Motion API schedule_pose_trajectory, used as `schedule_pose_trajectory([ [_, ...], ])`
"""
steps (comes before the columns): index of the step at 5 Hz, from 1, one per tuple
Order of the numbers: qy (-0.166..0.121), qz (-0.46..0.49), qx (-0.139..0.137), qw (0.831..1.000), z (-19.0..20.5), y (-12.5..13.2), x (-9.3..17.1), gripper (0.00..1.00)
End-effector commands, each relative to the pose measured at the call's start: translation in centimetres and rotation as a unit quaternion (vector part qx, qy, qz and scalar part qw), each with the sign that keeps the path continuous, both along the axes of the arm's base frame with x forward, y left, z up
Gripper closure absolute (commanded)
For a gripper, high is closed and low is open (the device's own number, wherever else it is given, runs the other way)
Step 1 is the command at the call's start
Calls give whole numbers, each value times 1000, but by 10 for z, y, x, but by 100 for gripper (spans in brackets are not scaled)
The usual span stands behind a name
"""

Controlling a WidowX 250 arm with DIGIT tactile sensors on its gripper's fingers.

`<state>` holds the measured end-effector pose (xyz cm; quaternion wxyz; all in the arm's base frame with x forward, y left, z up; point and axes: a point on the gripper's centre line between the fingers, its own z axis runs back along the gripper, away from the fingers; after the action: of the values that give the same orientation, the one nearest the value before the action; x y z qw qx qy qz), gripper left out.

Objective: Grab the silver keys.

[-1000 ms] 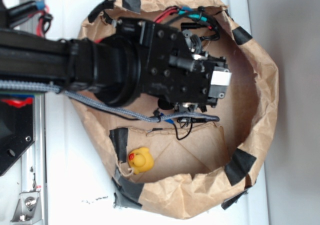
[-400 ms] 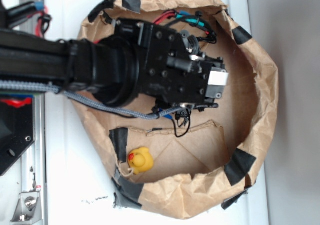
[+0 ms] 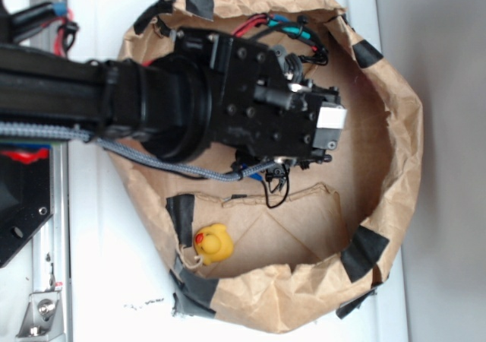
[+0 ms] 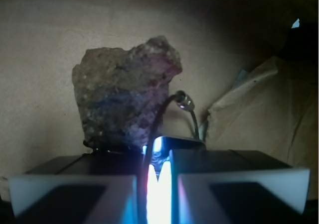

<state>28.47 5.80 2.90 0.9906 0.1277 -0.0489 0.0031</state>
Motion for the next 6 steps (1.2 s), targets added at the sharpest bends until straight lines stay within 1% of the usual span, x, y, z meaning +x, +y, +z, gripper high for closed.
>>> schedule_pose_trajectory([
  [1,-34,-8,-12,999,31,-13,4,100],
  [2,18,-4,-82,996,73,-34,-2,100],
  [3,-19,-66,-207,976,128,-52,-17,100],
  [4,9,-47,-204,978,144,-47,-9,100],
  [5,14,-34,-192,981,135,-44,-3,100],
  [6,13,-27,-192,981,138,-42,-4,100],
])
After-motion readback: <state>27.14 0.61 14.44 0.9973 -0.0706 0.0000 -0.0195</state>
